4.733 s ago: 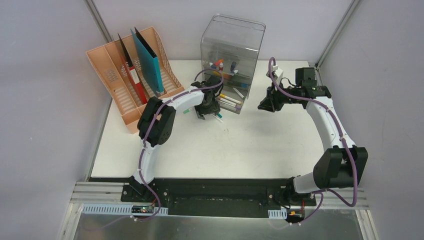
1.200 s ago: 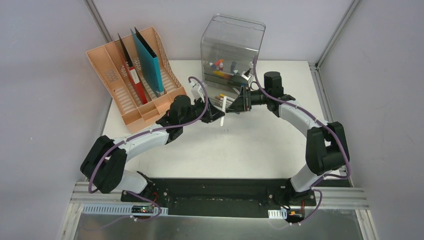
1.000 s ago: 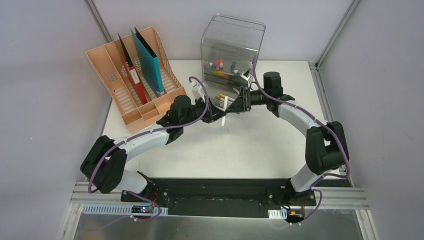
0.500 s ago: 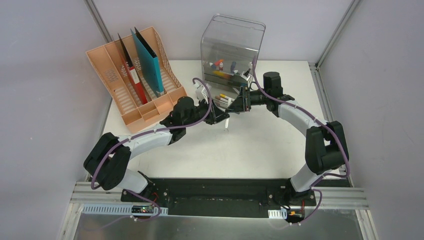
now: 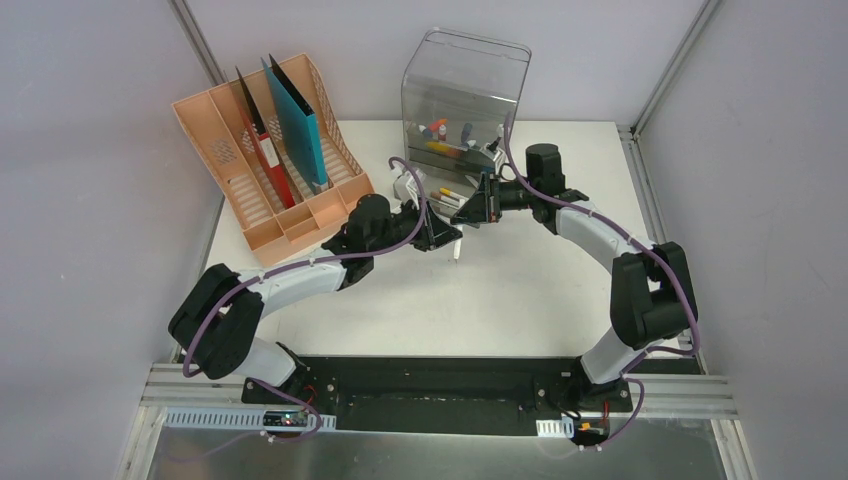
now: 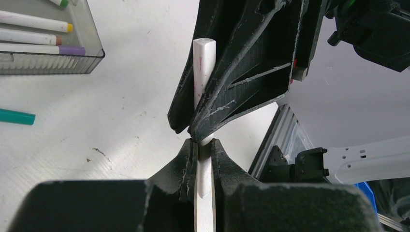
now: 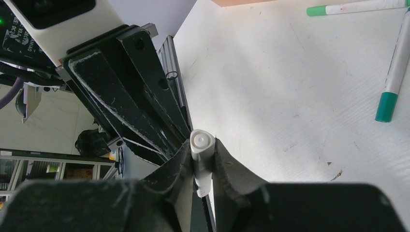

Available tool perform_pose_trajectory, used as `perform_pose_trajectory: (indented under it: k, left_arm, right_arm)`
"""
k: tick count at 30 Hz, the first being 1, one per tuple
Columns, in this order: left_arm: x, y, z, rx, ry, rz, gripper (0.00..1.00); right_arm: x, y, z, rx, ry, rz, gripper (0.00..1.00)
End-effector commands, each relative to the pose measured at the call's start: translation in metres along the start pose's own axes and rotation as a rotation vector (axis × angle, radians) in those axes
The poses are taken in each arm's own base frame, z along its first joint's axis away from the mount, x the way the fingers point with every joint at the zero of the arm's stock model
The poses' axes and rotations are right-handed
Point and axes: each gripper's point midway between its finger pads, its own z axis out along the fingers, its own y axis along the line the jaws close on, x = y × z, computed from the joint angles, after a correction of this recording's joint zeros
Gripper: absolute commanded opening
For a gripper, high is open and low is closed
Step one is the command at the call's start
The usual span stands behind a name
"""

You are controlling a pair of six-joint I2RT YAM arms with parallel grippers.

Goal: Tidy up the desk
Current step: Pick up the stationery from the center of the board.

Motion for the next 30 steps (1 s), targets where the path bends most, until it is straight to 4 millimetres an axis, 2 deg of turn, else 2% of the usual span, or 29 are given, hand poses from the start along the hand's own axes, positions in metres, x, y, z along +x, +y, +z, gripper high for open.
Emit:
perform_pose_trajectory:
  k: [1, 4, 6, 12, 16, 21, 22, 26, 30]
  left_arm:
    - [-0.01, -0.018, 0.002, 0.064, -0.026, 0.027, 0.0]
    - [-0.01, -0.017, 0.001, 0.058, -0.021, 0.031, 0.0]
    - [-0.011, -0.018, 0.0, 0.05, -0.016, 0.039, 0.01]
    - [-0.011, -0.014, -0.01, -0.012, 0.026, 0.108, 0.28]
    - [-0.015, -0.008, -0.026, -0.079, 0.015, 0.189, 0.48]
    - [-0.024, 0.005, -0.051, -0.183, -0.036, 0.29, 0.6]
    - [-0.027, 0.007, -0.057, -0.206, -0.055, 0.308, 0.65]
    - [-0.031, 0.032, -0.079, -0.354, -0.101, 0.344, 0.83]
    - [-0.031, 0.049, -0.101, -0.461, -0.126, 0.352, 0.94]
  right_arm:
    - [-0.007, 0.005, 0.001, -0.008, -0.016, -0.06, 0.15]
    - [-0.007, 0.005, 0.001, -0.011, -0.015, -0.07, 0.03]
    - [-0.007, 0.005, 0.001, -0.013, -0.014, -0.079, 0.0]
    - [-0.002, 0.005, -0.003, 0.009, 0.015, -0.119, 0.0]
    - [0.001, 0.003, -0.007, 0.044, 0.037, -0.191, 0.0]
    - [0.005, 0.0, -0.013, 0.079, 0.071, -0.279, 0.0]
    - [0.006, 0.0, -0.014, 0.088, 0.082, -0.295, 0.0]
    - [0.011, -0.006, -0.025, 0.151, 0.137, -0.405, 0.0]
    - [0.005, -0.01, -0.037, 0.225, 0.196, -0.517, 0.0]
